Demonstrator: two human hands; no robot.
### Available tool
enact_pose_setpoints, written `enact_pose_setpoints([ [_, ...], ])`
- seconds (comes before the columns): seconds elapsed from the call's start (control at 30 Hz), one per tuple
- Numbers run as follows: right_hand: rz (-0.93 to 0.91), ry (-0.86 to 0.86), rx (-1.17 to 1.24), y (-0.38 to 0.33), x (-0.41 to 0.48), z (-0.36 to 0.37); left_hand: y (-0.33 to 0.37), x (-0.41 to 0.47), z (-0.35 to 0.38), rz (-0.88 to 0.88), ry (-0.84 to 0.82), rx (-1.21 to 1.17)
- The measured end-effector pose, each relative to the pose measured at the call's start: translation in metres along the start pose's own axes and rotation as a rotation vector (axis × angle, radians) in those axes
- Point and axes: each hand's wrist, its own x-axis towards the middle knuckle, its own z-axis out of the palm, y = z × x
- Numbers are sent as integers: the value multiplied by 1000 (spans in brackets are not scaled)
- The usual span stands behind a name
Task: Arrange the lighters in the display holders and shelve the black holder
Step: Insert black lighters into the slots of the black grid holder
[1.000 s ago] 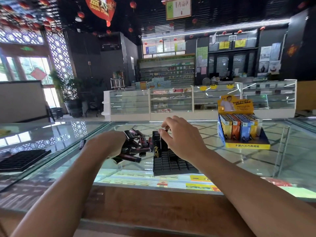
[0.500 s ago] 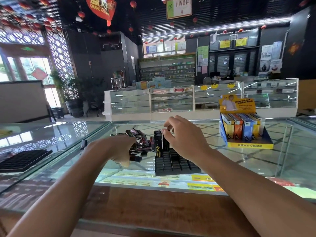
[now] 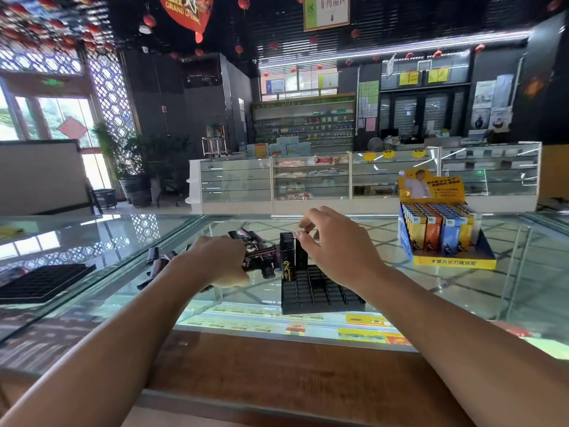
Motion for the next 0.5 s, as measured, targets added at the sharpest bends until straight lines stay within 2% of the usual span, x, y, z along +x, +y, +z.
enact_pose_setpoints([
  [0.17, -3, 0, 6, 2, 0, 0, -9, 3, 4, 53, 62, -89],
  [0.33, -5, -1, 10, 3, 1, 0, -17, 5, 5, 64, 195, -225],
  [0.5, -48, 77, 20, 2, 0, -3, -10, 1, -10, 80, 434, -160],
])
